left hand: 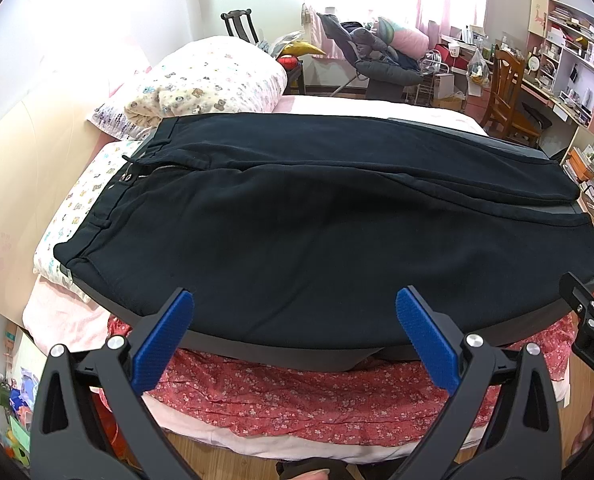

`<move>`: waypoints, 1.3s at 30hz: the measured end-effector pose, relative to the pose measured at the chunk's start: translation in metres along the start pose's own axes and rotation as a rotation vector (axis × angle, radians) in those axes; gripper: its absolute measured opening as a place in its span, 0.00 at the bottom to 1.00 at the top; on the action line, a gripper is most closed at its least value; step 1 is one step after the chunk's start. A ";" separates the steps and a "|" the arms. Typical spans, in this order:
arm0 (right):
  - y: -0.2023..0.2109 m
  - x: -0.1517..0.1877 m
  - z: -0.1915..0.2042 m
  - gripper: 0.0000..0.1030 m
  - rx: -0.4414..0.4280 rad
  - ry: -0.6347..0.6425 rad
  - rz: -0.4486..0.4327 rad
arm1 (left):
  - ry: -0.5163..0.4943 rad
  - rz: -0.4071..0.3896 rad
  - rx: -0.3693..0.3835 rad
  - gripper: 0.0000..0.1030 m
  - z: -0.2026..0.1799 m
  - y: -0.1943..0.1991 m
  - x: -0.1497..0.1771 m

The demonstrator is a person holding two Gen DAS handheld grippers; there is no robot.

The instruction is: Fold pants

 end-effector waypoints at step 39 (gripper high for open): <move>-0.005 0.000 -0.002 0.99 0.000 -0.004 0.004 | 0.001 0.013 -0.004 0.98 0.004 -0.006 0.003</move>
Point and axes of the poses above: each gripper's, at about its wrist camera, not at the fingertips, and y roughly against the way its jaws point, z to its left, x to its underside, the point moved 7 cm from there along -y, roughly the way its jaws point, and after that the axes turned 6 degrees about z, right-handed, at the moved point
